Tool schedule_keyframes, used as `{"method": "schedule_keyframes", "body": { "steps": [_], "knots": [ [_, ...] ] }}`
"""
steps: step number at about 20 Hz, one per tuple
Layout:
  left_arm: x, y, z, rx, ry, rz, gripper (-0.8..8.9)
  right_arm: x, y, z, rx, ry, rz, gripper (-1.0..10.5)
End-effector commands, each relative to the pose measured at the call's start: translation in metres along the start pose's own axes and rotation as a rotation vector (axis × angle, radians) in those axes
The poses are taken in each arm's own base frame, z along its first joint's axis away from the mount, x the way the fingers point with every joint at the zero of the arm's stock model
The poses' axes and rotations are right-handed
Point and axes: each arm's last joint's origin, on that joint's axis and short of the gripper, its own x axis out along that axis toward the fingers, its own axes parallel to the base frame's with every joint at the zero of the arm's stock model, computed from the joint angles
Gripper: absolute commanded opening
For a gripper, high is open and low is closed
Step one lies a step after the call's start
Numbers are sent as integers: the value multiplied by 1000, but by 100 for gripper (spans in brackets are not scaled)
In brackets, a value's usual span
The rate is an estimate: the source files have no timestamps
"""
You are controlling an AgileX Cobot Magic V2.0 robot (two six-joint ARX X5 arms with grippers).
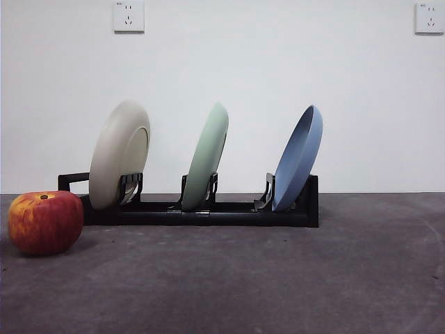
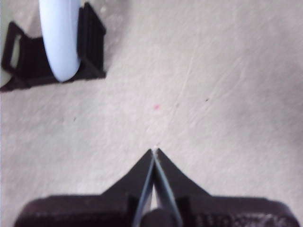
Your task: Take the blue plate from the plate rack,put the plate on the table,take the apple from the table,put the apple in the plate
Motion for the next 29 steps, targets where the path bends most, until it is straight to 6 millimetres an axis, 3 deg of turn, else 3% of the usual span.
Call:
{"method": "schedule_keyframes", "body": {
  "steps": [1, 4, 8, 15, 17, 21, 29],
  "knots": [
    [35, -19, 15, 48, 42, -81, -6, -2, 0, -1, -7, 13, 4, 0],
    [82, -43, 29, 98, 89, -152, -6, -2, -1, -5, -6, 51, -6, 0],
    [136, -67, 32, 125, 143, -226, -5, -2, -1, -7, -11, 80, -11, 0],
    [211, -81, 5, 144, 166, -147, 0, -2, -1, -7, -10, 78, -10, 0],
    [226, -86, -3, 160, 161, -129, 24, -2, -1, -7, -10, 79, -9, 0],
    [243, -97, -16, 202, 147, -88, 290, -2, -1, -7, -10, 81, -8, 0],
    [267, -107, -37, 238, 173, -60, 292, -2, -2, -10, -9, 107, -13, 0]
  ]
}}
